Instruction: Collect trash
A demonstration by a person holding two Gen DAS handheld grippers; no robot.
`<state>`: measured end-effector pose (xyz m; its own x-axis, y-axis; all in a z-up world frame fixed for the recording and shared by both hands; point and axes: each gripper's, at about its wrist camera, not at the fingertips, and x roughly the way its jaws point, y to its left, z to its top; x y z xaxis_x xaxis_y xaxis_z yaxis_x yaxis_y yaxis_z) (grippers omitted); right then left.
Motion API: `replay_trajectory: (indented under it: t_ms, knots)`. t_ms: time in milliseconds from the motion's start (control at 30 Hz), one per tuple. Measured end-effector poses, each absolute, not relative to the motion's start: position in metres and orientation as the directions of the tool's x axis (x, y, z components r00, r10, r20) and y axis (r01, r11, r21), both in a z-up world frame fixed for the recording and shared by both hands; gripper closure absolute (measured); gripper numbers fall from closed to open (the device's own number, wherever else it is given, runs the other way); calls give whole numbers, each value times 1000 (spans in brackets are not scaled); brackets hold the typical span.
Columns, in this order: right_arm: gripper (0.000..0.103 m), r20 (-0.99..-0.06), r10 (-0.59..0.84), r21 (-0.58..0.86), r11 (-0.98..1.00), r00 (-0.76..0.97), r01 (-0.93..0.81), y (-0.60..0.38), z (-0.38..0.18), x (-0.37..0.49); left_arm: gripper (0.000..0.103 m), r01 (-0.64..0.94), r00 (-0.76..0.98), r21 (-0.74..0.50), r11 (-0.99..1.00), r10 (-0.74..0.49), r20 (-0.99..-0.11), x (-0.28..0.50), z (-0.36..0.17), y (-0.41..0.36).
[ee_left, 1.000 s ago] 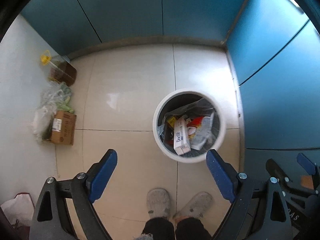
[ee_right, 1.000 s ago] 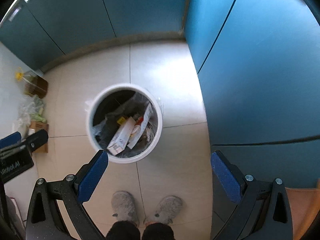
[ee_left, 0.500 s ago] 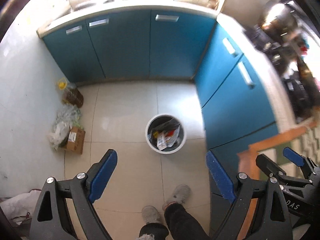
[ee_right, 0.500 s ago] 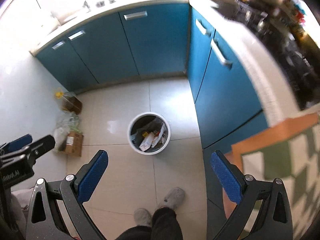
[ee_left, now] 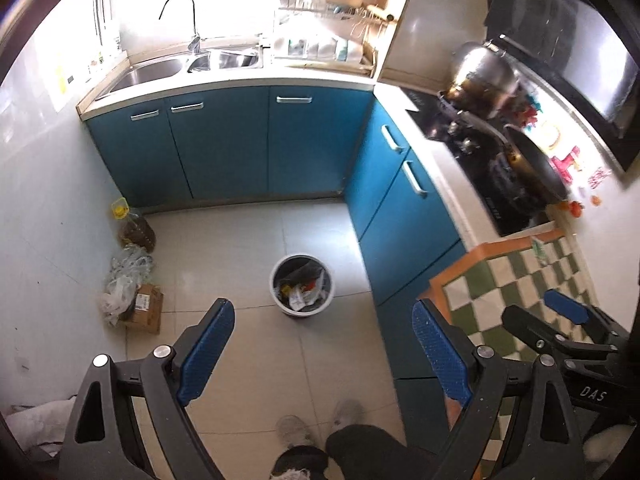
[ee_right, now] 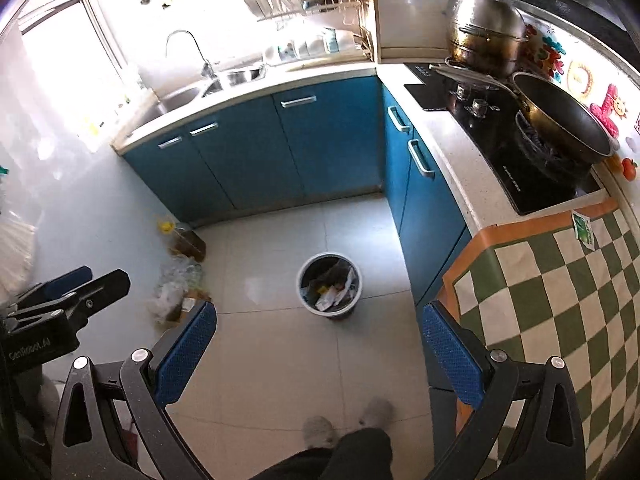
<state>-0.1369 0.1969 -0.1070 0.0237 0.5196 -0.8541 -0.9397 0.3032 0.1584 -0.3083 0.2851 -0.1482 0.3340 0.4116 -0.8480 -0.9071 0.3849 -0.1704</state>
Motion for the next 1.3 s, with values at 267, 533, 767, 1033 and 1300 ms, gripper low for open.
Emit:
replay_trajectory:
  t_ms: [267, 533, 767, 1033, 1300]
  knots:
    - [0, -843, 535, 219, 230, -65, -948, 175, -81, -142, 0, -892, 401, -249, 378, 404, -823, -315, -124, 265]
    - [0, -836, 536, 264, 200, -120, -943, 169, -77, -137, 0, -882, 430, -286, 375, 390, -814, -317, -120, 252]
    - [0, -838, 526, 282, 190, -145, -941, 171, -81, -132, 0, -884, 421, -280, 375, 375, -826, -315, -122, 247]
    - [0, -843, 510, 295, 176, -170, -939, 171, -86, -126, 0, -892, 406, -271, 361, 378, -832, -318, -124, 245]
    - [0, -849, 501, 290, 175, -169, -941, 171, -88, -121, 0, -901, 393, -273, 337, 371, -841, -319, -130, 248]
